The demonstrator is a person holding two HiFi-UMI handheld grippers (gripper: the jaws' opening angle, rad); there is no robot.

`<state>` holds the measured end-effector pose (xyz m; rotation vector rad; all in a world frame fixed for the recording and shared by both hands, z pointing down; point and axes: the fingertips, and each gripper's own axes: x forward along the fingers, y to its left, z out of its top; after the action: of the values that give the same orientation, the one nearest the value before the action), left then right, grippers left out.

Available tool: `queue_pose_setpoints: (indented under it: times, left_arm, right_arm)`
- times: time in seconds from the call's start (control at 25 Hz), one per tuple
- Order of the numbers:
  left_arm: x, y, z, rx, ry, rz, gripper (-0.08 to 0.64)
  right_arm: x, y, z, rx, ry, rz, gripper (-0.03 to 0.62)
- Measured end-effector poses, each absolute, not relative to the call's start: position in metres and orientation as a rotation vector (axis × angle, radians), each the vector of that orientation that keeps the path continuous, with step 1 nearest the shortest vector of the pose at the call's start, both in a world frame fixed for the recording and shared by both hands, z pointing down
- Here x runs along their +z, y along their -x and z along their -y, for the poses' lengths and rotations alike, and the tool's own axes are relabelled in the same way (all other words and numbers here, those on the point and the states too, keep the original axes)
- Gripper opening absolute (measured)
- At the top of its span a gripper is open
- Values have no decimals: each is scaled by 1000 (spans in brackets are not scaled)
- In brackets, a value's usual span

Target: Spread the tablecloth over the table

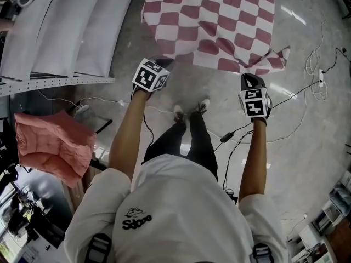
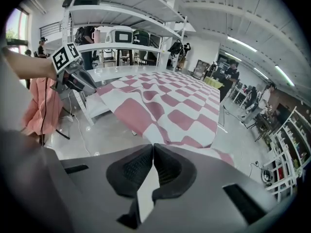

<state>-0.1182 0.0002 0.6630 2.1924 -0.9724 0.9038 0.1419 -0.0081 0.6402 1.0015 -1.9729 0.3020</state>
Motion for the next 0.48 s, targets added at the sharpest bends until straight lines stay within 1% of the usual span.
queue_pose_setpoints:
  times: [0.24,0.48]
  left_arm:
    - [691,129,-11,957,-2186,963,28]
    - [740,146,-10,964,-2149,951,28]
  right_arm:
    - [670,-133,-14,317,-963,1950,29]
    - [718,-115,-31,335,-897,1915,29]
